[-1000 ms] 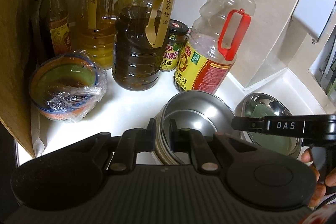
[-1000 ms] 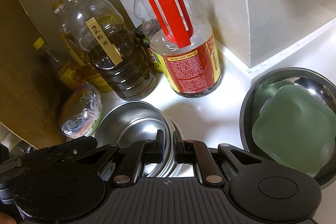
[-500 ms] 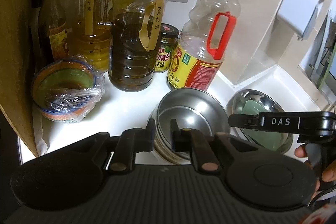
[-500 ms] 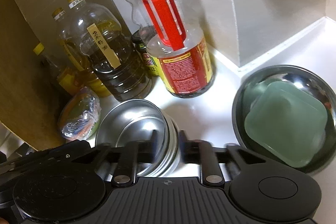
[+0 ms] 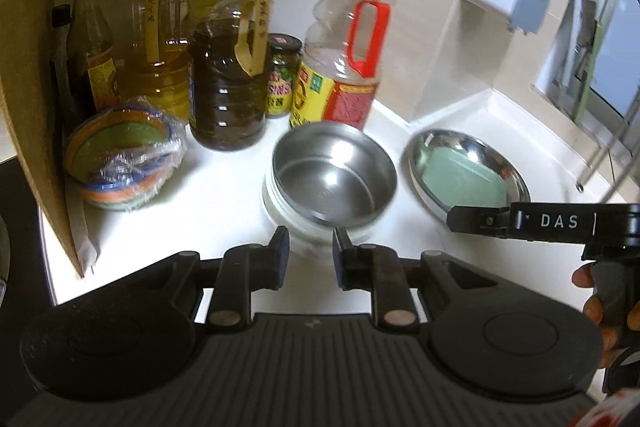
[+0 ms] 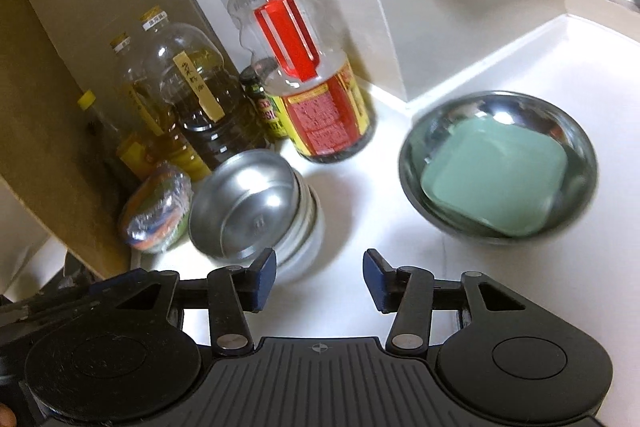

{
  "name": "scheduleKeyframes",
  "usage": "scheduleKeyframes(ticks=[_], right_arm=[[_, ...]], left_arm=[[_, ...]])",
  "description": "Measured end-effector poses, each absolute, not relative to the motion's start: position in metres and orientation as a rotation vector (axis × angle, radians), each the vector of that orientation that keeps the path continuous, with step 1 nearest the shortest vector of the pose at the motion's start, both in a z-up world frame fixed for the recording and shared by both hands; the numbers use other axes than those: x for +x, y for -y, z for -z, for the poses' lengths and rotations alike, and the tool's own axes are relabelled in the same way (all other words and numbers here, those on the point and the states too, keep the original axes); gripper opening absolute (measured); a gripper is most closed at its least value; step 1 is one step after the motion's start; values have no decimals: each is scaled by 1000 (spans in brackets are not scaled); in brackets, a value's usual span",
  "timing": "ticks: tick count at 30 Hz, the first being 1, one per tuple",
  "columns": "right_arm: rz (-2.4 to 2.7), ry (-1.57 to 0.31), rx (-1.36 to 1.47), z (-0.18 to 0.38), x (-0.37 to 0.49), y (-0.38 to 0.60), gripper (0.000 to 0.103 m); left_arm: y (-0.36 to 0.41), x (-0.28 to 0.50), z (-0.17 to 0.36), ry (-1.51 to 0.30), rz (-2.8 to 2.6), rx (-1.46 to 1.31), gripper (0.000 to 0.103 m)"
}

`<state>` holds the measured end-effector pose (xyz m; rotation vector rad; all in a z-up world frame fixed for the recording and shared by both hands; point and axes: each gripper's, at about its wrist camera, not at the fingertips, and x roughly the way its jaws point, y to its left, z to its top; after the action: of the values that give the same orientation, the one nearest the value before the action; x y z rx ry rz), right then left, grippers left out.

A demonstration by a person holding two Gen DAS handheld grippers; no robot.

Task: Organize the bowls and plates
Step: 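Withdraw both grippers up and away from the bowl stack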

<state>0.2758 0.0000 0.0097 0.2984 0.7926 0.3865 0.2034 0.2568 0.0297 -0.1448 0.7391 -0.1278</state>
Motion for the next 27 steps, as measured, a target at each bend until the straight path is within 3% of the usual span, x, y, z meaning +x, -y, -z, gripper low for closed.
scheduleKeyframes(ticks=[27], right_arm=[[-457, -863, 57, 33, 180, 57, 63]], left_arm=[[-182, 102, 8, -881, 25, -152, 20]])
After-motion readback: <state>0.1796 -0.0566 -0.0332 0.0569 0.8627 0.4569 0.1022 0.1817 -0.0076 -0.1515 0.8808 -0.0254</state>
